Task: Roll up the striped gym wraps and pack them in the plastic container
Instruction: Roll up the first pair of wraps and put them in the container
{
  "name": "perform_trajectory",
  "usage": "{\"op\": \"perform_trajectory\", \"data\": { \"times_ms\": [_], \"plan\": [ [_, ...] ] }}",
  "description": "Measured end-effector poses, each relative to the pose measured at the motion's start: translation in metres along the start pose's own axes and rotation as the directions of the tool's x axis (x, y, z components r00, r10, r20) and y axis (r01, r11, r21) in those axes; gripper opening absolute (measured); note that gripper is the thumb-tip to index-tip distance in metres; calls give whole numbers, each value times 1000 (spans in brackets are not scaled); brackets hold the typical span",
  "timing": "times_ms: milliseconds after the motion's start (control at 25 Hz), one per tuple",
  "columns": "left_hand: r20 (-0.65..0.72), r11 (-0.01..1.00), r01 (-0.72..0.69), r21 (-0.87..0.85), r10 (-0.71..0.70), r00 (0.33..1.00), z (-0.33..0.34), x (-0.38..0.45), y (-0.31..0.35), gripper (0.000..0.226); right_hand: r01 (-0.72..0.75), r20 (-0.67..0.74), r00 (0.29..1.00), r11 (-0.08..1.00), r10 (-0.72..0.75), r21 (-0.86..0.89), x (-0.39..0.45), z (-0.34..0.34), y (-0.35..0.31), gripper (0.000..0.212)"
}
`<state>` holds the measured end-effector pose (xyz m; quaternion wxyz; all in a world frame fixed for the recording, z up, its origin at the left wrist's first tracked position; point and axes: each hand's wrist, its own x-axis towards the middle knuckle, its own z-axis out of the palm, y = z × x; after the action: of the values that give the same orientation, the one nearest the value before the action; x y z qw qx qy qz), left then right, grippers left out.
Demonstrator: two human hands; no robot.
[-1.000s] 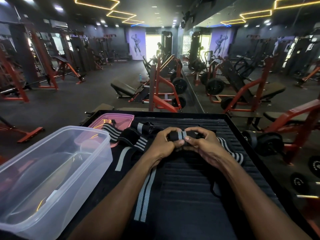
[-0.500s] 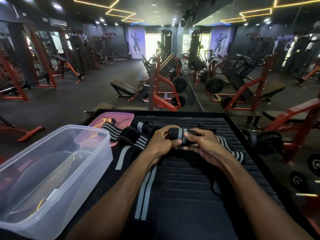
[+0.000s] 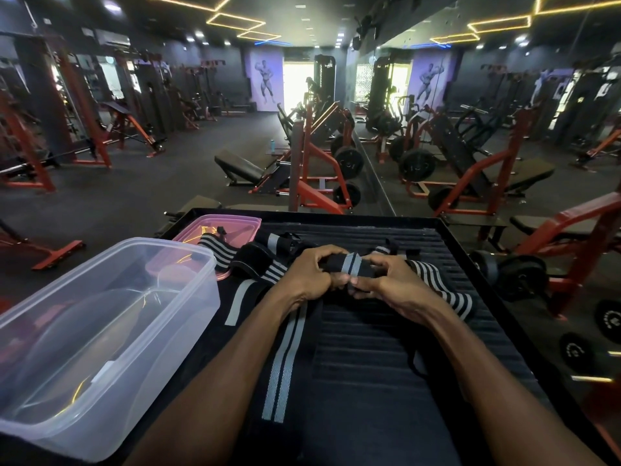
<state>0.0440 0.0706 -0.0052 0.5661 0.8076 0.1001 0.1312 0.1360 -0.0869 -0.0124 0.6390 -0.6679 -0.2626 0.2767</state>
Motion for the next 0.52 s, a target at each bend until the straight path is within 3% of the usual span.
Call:
{"op": "perform_trajectory", "data": {
  "times_ms": [200,320,400,520],
  "plan": [
    [-22,981,36,190,-32,999,-1,5,-3,41,105,-122,979,910,-166,-400,-1,-1,3,39],
    [-261,969,112,222,-51,964,-10,6,-1,24,49,-197,961,826,-192,-561,2,-1,8,39],
    [-388,900,210,382,-50,920,-18,7,-5,8,23,-168,971,770,-168,-637,0,0,11,37],
    [-379,748,336,572,-122,917,-22,6,-19,18,10,-128,981,693,-147,-721,-1,0,16,35]
  ]
}}
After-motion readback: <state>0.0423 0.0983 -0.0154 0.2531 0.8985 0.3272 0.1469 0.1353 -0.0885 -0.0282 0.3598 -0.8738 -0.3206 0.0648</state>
